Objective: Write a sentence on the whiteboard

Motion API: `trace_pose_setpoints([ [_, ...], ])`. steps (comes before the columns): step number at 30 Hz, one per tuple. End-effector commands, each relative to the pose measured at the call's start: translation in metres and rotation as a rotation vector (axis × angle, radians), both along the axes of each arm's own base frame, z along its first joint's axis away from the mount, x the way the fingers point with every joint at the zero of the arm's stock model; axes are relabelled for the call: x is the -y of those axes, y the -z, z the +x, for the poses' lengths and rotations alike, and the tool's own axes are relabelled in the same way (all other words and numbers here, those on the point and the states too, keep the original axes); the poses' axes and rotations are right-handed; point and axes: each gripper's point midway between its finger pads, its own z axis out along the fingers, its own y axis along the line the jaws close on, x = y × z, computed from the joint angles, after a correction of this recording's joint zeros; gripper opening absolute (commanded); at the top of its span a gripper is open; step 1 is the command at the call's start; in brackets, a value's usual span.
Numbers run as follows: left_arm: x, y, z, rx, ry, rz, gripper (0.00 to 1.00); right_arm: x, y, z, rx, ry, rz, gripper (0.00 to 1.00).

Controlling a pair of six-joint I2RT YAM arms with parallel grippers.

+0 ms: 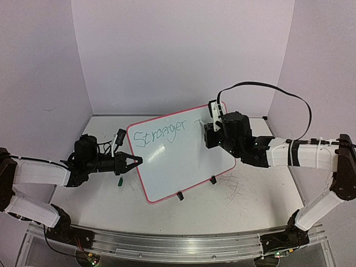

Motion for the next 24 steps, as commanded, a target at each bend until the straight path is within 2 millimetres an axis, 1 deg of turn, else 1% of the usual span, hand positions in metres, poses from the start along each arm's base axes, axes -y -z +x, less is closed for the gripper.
trace_pose_setpoints([
  [1,-0.002,-0.011,0.009,0.084,-0.024,0.023,0.0,0.003,-0.016,0.012,0.023,0.049,0.042,0.0],
  [13,-0.002,-0.01,0.01,0.085,-0.024,0.025,0.0,-0.006,-0.023,0.016,0.045,0.031,0.058,0.0],
  [17,-0.002,-0.011,0.01,0.087,-0.026,0.024,0.0,-0.012,-0.022,0.012,0.037,-0.014,0.063,0.0],
  [24,-0.002,-0.011,0.01,0.089,-0.024,0.024,0.0,-0.015,-0.017,0.006,0.02,-0.05,0.064,0.0],
])
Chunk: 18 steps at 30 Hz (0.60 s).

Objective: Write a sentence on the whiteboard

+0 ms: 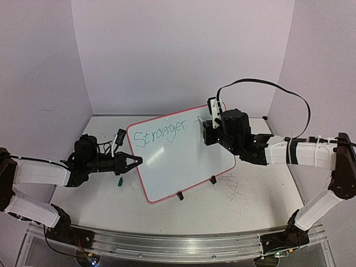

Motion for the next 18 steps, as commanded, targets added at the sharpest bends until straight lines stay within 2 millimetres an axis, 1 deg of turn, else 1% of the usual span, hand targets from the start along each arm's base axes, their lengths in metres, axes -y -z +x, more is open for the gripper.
trace_pose_setpoints([
  [1,-0.002,-0.011,0.01,0.092,-0.023,0.025,0.0,-0.009,-0.009,-0.001,0.01,-0.047,0.036,0.0],
  [9,-0.001,-0.012,0.01,0.092,-0.022,0.026,0.0,-0.011,0.004,-0.01,-0.032,-0.08,0.029,0.0],
  [18,-0.001,-0.012,0.011,0.092,-0.02,0.025,0.0,-0.008,0.016,-0.02,-0.067,-0.091,0.011,0.0],
])
